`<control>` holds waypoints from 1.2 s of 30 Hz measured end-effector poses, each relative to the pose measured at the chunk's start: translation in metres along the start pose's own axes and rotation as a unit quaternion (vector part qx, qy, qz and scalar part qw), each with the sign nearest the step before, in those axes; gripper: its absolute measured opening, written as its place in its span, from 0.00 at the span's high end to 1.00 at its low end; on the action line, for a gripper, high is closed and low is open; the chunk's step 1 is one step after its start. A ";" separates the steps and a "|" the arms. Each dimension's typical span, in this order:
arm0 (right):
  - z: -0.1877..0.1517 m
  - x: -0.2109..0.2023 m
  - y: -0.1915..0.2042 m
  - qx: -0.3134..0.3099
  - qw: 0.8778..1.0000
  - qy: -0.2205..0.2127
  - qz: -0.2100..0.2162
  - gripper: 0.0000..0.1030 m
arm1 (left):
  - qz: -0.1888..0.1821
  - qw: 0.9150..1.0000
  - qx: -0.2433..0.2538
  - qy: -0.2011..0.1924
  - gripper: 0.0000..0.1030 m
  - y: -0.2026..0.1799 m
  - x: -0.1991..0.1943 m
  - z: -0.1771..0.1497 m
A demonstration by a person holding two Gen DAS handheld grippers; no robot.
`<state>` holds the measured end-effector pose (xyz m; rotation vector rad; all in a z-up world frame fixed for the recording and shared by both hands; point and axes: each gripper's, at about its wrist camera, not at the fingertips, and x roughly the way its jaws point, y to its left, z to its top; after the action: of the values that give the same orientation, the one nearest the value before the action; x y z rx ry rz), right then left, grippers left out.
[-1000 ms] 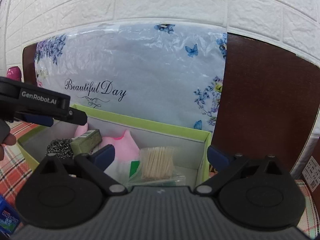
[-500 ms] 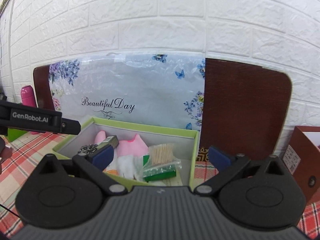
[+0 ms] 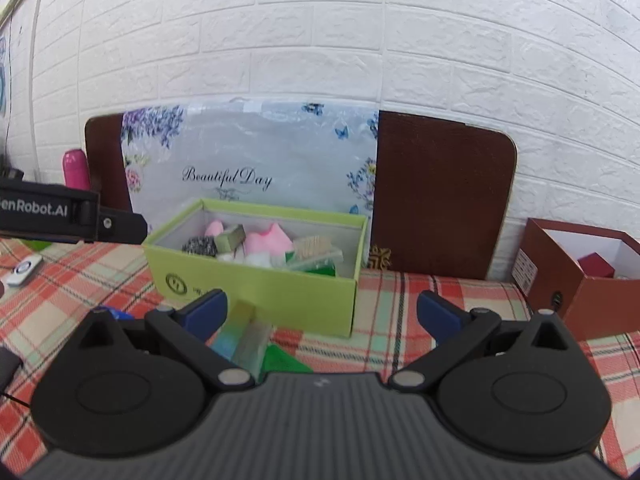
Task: Organize objects
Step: 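Grasp the gold box with the left tool while the right tool grasps the clear cup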
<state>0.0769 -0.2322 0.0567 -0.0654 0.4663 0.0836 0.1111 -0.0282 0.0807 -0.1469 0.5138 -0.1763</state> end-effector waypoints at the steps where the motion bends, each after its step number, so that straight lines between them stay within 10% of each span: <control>1: -0.004 -0.003 0.001 -0.001 1.000 0.003 -0.002 0.00 | -0.003 1.000 -0.004 0.005 0.17 0.000 -0.003 -0.005; 32: -0.101 0.022 -0.058 0.019 0.998 0.052 -0.031 0.00 | 0.003 0.992 -0.031 0.122 0.17 -0.004 0.056 -0.101; 34: -0.102 0.030 -0.059 0.018 0.998 0.064 -0.023 0.09 | 0.002 0.992 -0.037 0.124 0.17 -0.002 0.064 -0.101; 36: -0.103 0.033 -0.059 0.027 0.996 0.080 -0.009 0.39 | 0.001 0.992 -0.042 0.123 0.17 -0.001 0.072 -0.100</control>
<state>0.0662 -0.2968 -0.0474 -0.0226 0.6279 0.0486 0.1226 -0.0532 -0.0391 -0.2073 0.7671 -0.1715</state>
